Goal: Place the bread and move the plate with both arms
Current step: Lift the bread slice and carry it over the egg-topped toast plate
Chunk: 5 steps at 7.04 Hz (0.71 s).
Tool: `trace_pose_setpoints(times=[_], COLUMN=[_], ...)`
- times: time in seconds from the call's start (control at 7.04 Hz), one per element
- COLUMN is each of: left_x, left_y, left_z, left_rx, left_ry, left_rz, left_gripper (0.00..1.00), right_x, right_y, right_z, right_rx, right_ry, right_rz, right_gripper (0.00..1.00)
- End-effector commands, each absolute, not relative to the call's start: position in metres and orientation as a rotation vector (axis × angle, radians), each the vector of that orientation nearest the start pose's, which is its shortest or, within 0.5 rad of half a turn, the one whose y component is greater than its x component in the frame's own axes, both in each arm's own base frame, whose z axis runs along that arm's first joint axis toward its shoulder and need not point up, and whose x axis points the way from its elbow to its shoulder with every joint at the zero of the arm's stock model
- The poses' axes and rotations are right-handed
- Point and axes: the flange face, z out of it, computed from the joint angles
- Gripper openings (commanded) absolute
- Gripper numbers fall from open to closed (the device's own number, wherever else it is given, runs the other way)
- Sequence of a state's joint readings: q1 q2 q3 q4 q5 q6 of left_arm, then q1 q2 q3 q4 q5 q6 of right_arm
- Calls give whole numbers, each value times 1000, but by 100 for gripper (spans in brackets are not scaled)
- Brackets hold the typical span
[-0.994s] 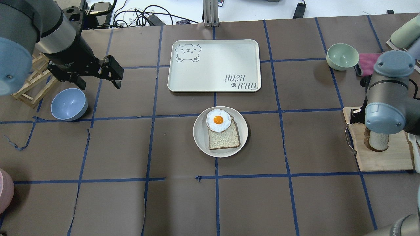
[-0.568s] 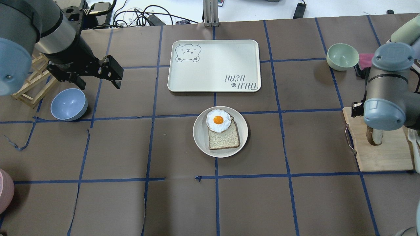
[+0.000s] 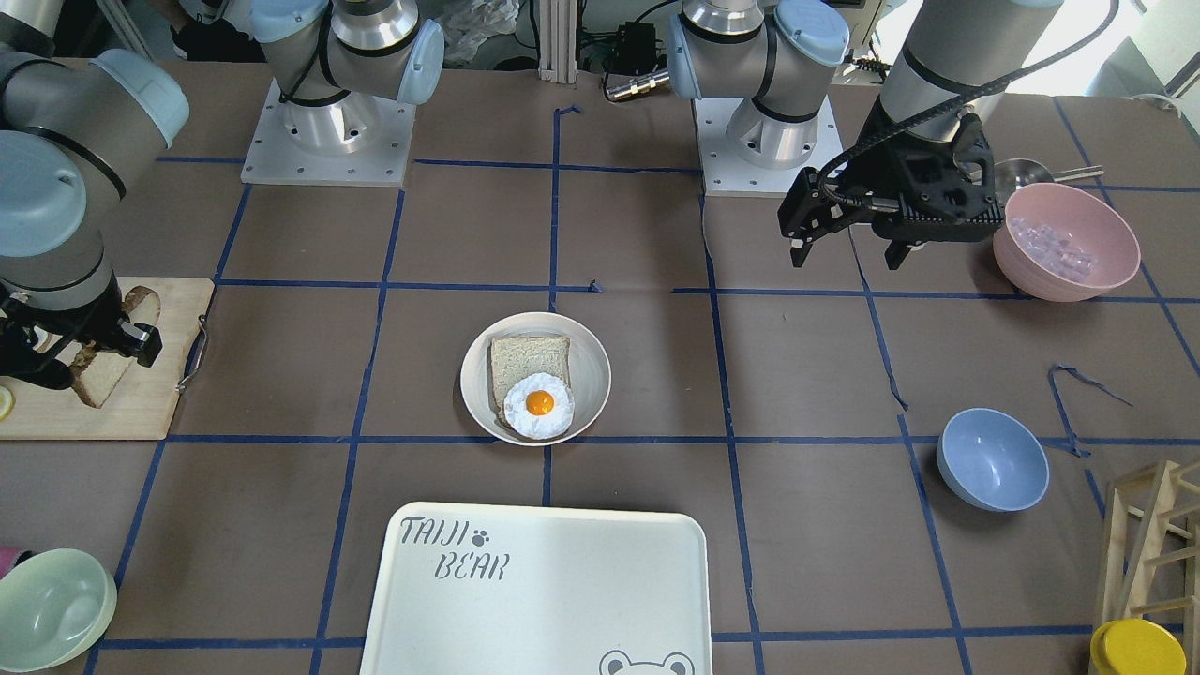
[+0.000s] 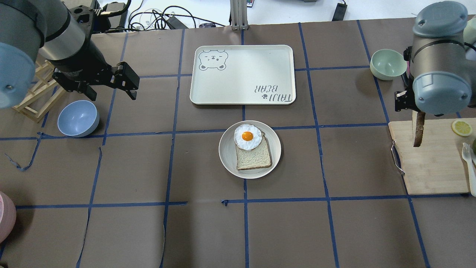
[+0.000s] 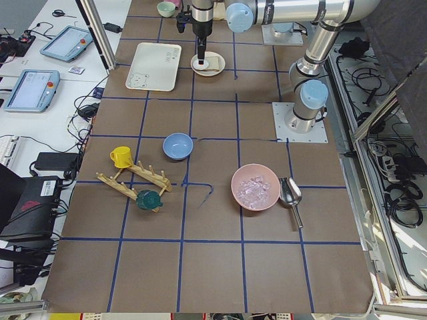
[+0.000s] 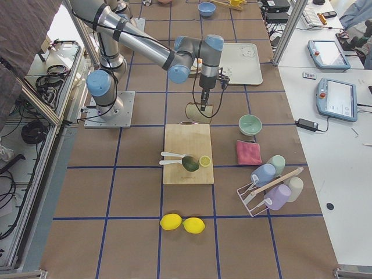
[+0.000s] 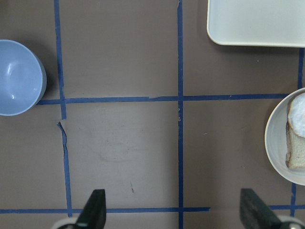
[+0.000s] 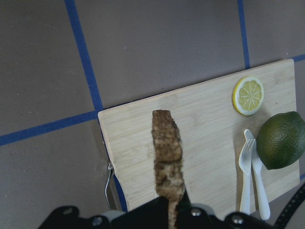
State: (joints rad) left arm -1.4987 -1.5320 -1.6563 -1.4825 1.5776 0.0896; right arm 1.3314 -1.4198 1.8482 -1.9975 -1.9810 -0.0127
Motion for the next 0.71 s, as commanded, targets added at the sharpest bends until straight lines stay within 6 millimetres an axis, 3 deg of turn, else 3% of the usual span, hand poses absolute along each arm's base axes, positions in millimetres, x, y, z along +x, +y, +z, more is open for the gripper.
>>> trace_pose_setpoints(times=[0.0, 0.28, 0.57], left_x=[-98, -98, -98], left_y=[-488, -487, -487], left_z=[473, 472, 474], left_rx=[29, 29, 26], left_ry=[3131, 3131, 3131], left_rz=[-64, -62, -66], left_gripper=[100, 100, 100], right_x=[51, 154, 247], right_y=[-530, -516, -494], right_z=[364, 352, 349], right_rx=[303, 315, 136], right_ry=[3456, 3390, 3374], right_rz=[40, 17, -132], right_gripper=[0, 0, 0])
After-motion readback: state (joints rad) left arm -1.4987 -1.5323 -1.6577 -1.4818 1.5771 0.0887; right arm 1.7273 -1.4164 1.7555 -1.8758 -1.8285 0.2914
